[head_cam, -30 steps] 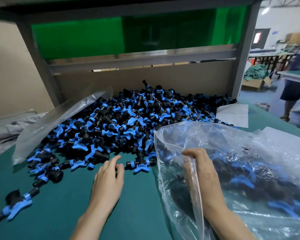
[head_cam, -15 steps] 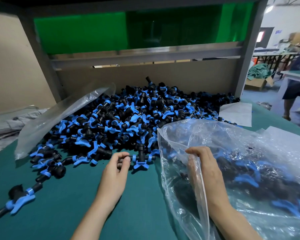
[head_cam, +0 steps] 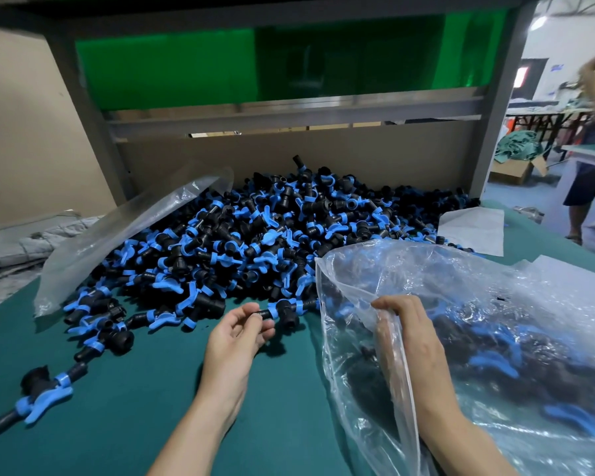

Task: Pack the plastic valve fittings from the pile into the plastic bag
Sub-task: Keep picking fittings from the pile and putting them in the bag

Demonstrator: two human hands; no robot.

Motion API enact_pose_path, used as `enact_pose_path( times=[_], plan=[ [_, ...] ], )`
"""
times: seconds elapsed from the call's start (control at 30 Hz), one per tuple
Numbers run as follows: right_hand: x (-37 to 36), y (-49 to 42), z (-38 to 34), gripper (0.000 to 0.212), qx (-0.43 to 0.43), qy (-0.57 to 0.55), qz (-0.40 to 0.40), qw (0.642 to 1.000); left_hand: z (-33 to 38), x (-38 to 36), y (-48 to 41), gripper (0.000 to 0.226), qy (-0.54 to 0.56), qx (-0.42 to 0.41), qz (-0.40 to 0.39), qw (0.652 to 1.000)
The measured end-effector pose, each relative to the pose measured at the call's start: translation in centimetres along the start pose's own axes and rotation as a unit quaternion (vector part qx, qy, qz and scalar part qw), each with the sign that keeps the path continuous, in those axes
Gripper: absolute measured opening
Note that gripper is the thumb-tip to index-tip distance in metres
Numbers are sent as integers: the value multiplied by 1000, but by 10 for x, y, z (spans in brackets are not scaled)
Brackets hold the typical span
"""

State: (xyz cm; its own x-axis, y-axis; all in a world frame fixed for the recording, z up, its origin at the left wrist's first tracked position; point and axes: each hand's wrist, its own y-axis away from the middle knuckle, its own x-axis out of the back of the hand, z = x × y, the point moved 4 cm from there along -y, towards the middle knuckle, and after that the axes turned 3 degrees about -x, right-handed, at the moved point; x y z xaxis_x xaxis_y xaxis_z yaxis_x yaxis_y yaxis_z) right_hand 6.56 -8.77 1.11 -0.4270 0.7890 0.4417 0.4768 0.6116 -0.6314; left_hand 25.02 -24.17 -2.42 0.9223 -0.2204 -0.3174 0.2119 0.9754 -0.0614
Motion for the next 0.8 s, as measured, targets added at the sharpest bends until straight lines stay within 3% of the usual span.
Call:
enact_pose_path(
  times=[0.27, 0.6, 0.8],
  plan=[
    [0, -1, 3, 30, -2, 3, -1, 1000, 0, 1, -2, 10, 26, 4, -2, 1000],
    [2, 1, 1, 46, -9, 0, -9, 1000, -1, 2, -2, 11, 42, 6, -3, 999],
    [3, 1, 0, 35, 1, 2, -9, 1000, -4, 3, -4, 11, 39, 10, -5, 999]
  ],
)
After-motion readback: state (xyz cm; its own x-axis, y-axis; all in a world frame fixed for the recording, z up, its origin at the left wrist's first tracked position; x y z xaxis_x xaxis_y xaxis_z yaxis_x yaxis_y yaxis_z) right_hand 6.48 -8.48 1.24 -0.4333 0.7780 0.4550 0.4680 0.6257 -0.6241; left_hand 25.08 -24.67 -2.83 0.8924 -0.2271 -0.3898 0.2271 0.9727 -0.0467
